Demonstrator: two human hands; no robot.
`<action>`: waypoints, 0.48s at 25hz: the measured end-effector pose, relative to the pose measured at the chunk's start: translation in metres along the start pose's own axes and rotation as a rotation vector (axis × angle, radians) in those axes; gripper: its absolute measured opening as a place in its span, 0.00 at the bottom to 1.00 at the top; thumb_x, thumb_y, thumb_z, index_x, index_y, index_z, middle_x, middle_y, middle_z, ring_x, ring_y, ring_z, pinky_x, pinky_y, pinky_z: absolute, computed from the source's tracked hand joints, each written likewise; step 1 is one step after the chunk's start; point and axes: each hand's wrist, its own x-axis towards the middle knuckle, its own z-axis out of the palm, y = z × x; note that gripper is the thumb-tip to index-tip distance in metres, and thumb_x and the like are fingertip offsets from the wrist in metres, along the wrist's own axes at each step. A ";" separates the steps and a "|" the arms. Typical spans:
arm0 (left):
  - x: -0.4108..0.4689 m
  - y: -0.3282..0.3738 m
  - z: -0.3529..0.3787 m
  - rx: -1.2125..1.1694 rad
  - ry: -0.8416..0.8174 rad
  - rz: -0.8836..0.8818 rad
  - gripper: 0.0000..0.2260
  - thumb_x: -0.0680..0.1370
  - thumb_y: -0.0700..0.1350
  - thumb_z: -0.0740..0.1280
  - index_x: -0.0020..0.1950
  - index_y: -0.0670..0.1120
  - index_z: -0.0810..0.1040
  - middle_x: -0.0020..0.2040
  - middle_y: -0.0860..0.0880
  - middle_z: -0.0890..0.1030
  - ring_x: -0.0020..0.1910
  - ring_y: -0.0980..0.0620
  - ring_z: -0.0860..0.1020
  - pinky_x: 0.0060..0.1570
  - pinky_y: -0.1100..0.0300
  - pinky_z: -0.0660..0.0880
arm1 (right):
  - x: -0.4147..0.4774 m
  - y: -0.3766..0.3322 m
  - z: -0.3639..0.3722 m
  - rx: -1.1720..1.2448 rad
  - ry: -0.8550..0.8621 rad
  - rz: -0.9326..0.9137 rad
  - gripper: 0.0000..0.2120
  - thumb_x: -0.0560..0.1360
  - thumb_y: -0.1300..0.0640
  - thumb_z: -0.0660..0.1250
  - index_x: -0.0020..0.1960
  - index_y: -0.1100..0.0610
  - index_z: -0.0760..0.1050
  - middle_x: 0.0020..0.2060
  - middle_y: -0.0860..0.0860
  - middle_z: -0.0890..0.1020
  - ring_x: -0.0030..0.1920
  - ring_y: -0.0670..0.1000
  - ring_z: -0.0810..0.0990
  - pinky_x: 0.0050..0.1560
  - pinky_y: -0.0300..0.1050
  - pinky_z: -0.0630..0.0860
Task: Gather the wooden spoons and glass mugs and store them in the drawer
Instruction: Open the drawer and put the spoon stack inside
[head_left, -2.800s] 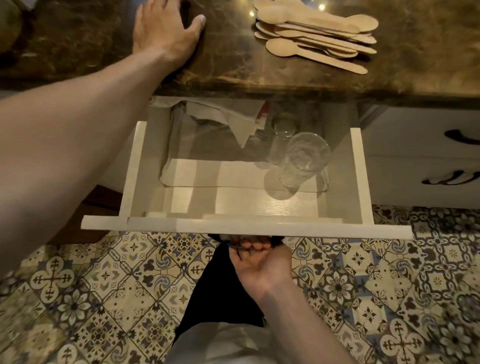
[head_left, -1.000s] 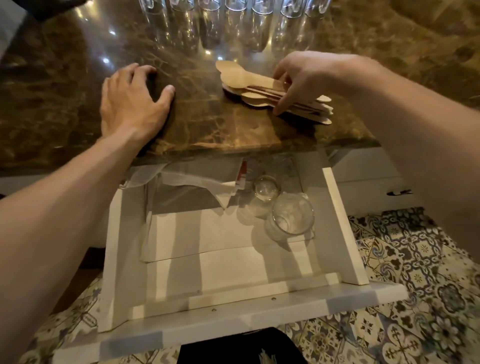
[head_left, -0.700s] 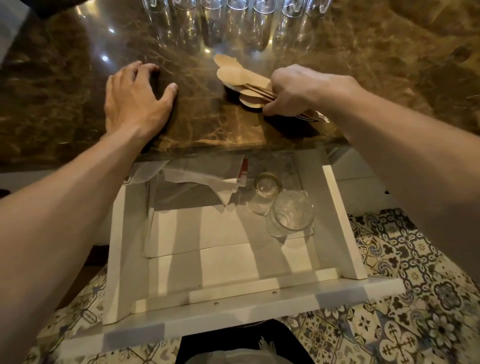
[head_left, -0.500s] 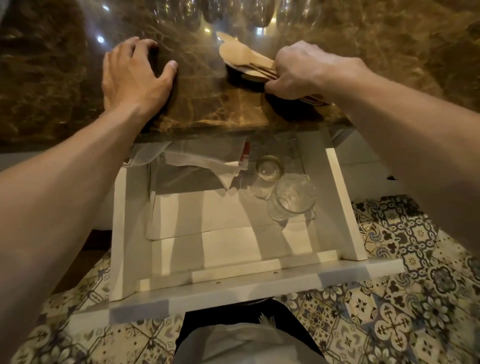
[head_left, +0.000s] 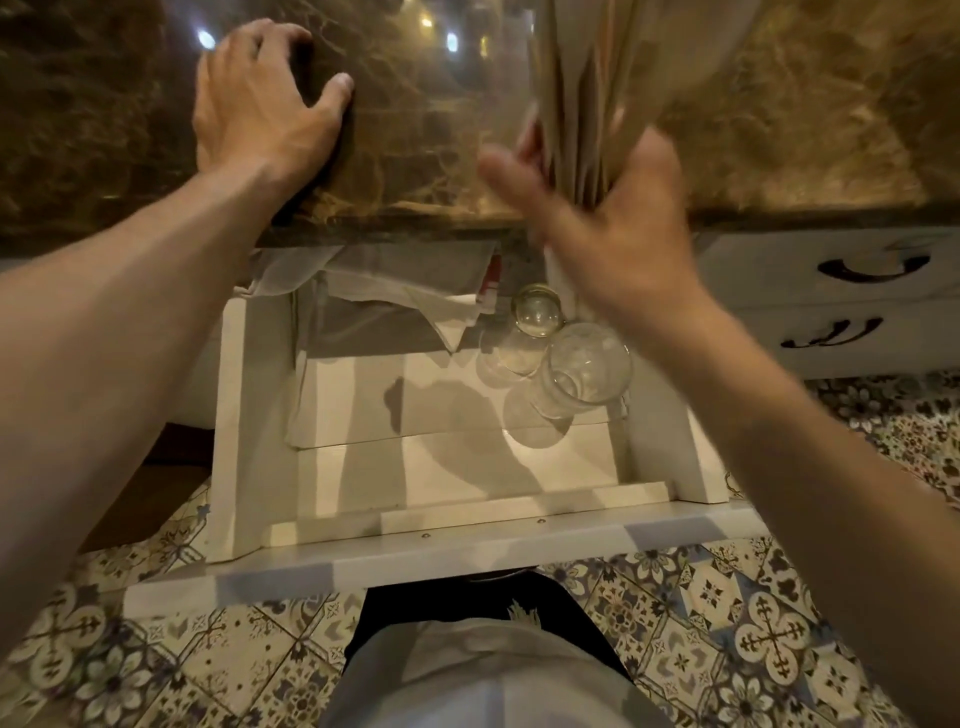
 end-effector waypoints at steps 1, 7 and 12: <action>0.000 0.000 0.000 -0.004 0.001 -0.001 0.27 0.75 0.64 0.57 0.69 0.51 0.66 0.69 0.45 0.68 0.68 0.45 0.65 0.67 0.51 0.64 | -0.018 0.006 0.007 0.067 -0.047 0.050 0.07 0.73 0.53 0.71 0.40 0.52 0.73 0.33 0.42 0.76 0.33 0.40 0.77 0.37 0.34 0.75; -0.004 0.001 0.001 -0.016 0.006 -0.019 0.27 0.75 0.64 0.57 0.68 0.50 0.66 0.67 0.44 0.69 0.66 0.44 0.67 0.64 0.51 0.66 | -0.091 0.068 0.039 -0.055 -0.613 0.285 0.11 0.68 0.54 0.76 0.49 0.51 0.80 0.40 0.41 0.83 0.42 0.38 0.80 0.44 0.35 0.77; -0.006 0.001 0.002 -0.037 0.002 -0.087 0.31 0.73 0.68 0.55 0.67 0.49 0.66 0.66 0.43 0.70 0.65 0.43 0.69 0.63 0.46 0.70 | -0.105 0.101 0.045 -0.324 -0.898 0.340 0.10 0.71 0.42 0.68 0.43 0.49 0.75 0.39 0.45 0.83 0.40 0.46 0.78 0.40 0.41 0.74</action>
